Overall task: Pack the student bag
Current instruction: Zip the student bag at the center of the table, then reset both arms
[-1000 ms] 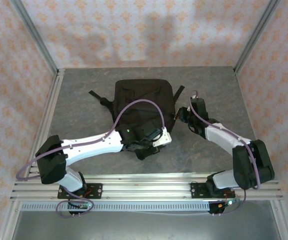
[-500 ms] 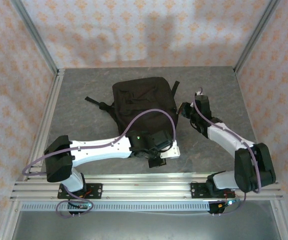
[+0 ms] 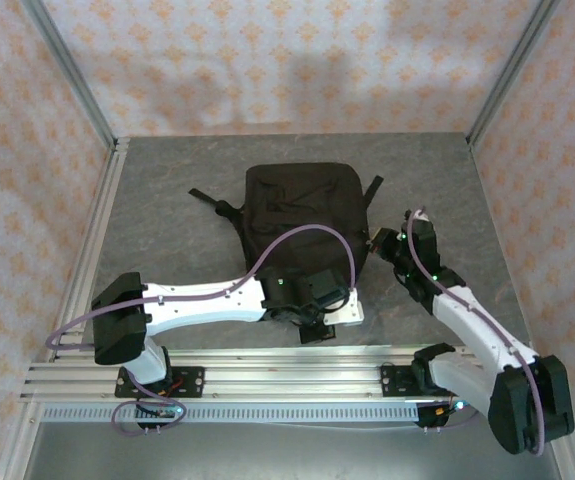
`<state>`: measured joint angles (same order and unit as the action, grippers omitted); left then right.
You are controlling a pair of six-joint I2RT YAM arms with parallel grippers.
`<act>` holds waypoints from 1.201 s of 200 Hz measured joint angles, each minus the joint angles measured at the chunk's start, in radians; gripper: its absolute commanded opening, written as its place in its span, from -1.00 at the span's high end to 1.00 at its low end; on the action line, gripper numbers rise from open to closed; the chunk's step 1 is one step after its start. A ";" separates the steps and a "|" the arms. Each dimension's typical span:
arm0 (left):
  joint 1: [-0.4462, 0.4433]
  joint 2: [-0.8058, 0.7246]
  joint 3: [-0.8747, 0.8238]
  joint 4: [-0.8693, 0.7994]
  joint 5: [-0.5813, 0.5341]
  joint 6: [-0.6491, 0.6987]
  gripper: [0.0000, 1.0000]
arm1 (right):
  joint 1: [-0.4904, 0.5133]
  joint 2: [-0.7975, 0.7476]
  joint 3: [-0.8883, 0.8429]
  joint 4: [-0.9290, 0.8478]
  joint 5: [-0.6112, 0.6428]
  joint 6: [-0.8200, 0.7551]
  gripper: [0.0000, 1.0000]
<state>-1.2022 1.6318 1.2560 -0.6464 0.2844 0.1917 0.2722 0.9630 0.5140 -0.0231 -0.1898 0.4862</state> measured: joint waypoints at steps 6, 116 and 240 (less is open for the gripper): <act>-0.001 0.000 0.000 0.000 -0.003 -0.002 0.80 | 0.000 -0.015 -0.006 -0.008 0.008 0.002 0.71; 0.076 -0.114 0.025 0.035 -0.114 -0.149 -1.00 | -0.001 0.020 0.132 -0.064 0.075 -0.145 -0.43; 0.465 -0.657 -0.328 0.270 -0.705 -0.315 -1.00 | 0.082 -0.062 0.371 -0.406 0.060 -0.375 -0.99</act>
<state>-0.7372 0.9745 0.9279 -0.3767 -0.4206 -0.1230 0.3538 0.9012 0.8848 -0.4286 -0.1303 0.1108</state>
